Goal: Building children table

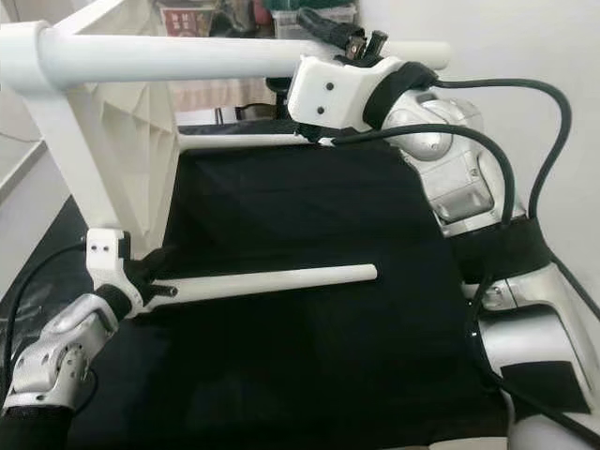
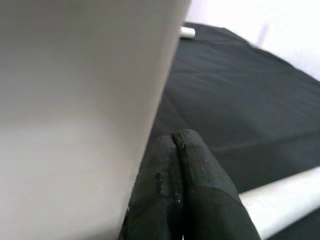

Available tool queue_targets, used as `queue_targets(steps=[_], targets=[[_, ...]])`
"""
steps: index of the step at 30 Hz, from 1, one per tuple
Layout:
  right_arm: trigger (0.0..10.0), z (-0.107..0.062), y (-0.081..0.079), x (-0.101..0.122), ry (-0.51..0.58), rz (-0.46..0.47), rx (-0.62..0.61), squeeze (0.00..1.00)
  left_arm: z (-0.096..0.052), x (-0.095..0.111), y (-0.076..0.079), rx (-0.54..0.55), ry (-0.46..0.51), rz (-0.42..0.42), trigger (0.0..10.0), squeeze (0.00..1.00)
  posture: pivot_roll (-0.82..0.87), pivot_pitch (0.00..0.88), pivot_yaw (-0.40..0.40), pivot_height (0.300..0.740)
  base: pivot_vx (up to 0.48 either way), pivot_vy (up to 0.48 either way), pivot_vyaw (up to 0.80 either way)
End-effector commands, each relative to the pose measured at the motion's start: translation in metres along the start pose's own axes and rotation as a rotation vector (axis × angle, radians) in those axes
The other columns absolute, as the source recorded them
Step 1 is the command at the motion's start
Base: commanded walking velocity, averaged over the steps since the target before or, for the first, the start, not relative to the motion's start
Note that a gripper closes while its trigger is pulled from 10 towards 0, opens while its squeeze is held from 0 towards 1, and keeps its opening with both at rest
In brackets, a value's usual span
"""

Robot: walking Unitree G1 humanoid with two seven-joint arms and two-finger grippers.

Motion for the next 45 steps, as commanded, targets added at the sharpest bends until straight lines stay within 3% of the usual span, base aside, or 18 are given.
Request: queue_targets(steps=[1,17,18,22,24,25,28,31,33,36,37,38,40,41,42,43,44,45], targets=[[0.0,0.002,0.003,0.003,0.019,0.025,-0.014,0.00,0.001,0.000,-0.007,0.030,0.002,0.001,10.0,0.00,-0.11,0.090,-0.011,0.740,0.000,0.000,0.00],[0.0,0.000,0.000,-0.003,0.006,0.034,0.006,0.00,0.018,-0.008,-0.021,0.142,0.005,0.040,10.0,0.00,-0.13,0.083,0.002,0.740,0.000,0.000,0.00],[0.0,-0.003,0.002,-0.010,-0.024,0.042,-0.003,0.00,0.011,-0.011,-0.051,0.259,0.013,0.076,10.0,0.00,-0.14,0.077,0.007,0.740,0.000,0.000,0.00],[0.0,-0.008,0.005,-0.020,-0.068,0.049,-0.016,0.00,0.002,0.001,-0.082,0.375,0.052,0.096,10.0,0.00,-0.14,0.071,0.008,0.740,0.000,0.000,0.00],[0.0,-0.016,0.010,-0.035,-0.132,0.055,-0.034,0.00,-0.008,0.030,-0.110,0.474,0.127,0.103,10.0,0.00,-0.14,0.064,0.013,0.740,0.000,0.000,0.00],[0.0,-0.016,0.010,-0.035,-0.132,0.055,-0.034,0.00,-0.008,0.030,-0.110,0.474,0.127,0.103,10.0,0.00,-0.14,0.064,0.013,0.740,0.000,0.000,0.00],[0.0,-0.028,0.016,-0.056,-0.233,0.094,-0.082,0.00,-0.019,0.095,-0.136,0.544,0.272,0.154,10.0,0.00,-0.13,0.055,0.020,0.740,0.000,0.000,0.00],[0.0,-0.033,0.017,-0.063,-0.268,0.121,-0.099,0.00,-0.024,0.123,-0.141,0.553,0.328,0.180,10.0,0.00,-0.12,0.049,0.026,0.740,0.000,0.000,0.00],[0.0,-0.044,0.016,-0.077,-0.340,0.214,-0.137,0.00,-0.033,0.188,-0.140,0.541,0.461,0.250,10.0,0.00,-0.10,0.033,0.030,0.740,0.000,0.000,0.00],[0.0,-0.047,0.014,-0.081,-0.363,0.248,-0.149,0.00,-0.036,0.208,-0.137,0.533,0.504,0.276,10.0,0.00,-0.09,0.028,0.029,0.740,0.000,0.000,0.00],[0.0,-0.054,0.006,-0.088,-0.413,0.335,-0.171,0.00,-0.036,0.241,-0.122,0.483,0.567,0.325,10.0,0.00,-0.07,0.015,0.027,0.740,0.000,0.000,0.00],[0.0,-0.054,0.006,-0.088,-0.413,0.335,-0.171,0.00,-0.036,0.241,-0.122,0.483,0.567,0.325,10.0,0.00,-0.07,0.015,0.027,0.740,0.000,0.000,0.00],[0.0,-0.067,-0.047,-0.093,-0.525,0.626,-0.183,0.00,-0.035,0.297,-0.078,0.342,0.671,0.430,10.0,0.00,-0.02,0.002,0.018,0.740,0.000,0.000,0.00],[0.0,-0.067,-0.047,-0.093,-0.525,0.626,-0.183,0.00,-0.035,0.297,-0.078,0.342,0.671,0.430,10.0,0.00,-0.02,0.002,0.018,0.740,0.000,0.000,0.00],[0.0,-0.073,-0.072,-0.090,-0.571,0.739,-0.175,0.00,-0.036,0.313,-0.062,0.292,0.701,0.465,10.0,0.00,-0.02,0.000,0.018,0.740,0.000,0.000,0.00],[0.0,-0.073,-0.072,-0.090,-0.571,0.739,-0.175,0.00,-0.036,0.313,-0.062,0.292,0.701,0.465,10.0,0.00,-0.02,0.000,0.018,0.740,0.000,0.000,0.00],[0.0,-0.077,-0.107,-0.079,-0.610,0.885,-0.149,0.00,-0.037,0.327,-0.045,0.237,0.725,0.492,10.0,0.00,0.00,0.000,0.024,0.740,0.000,0.000,0.00],[0.0,-0.077,-0.107,-0.079,-0.610,0.885,-0.149,0.00,-0.037,0.327,-0.045,0.237,0.725,0.492,10.0,0.00,0.00,0.000,0.024,0.740,0.000,0.000,0.00]])
Point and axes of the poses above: a point about 5 cm out from each wrist's last joint towards the gripper, its own z axis pointing out of the wrist towards the gripper, its own x axis along the axis of the wrist's last joint, y = z × x, the point moved 5 cm from there along z, pointing out of the wrist towards the gripper, and after that the axes turned 8 degrees about -z, right-handed, at the moved point
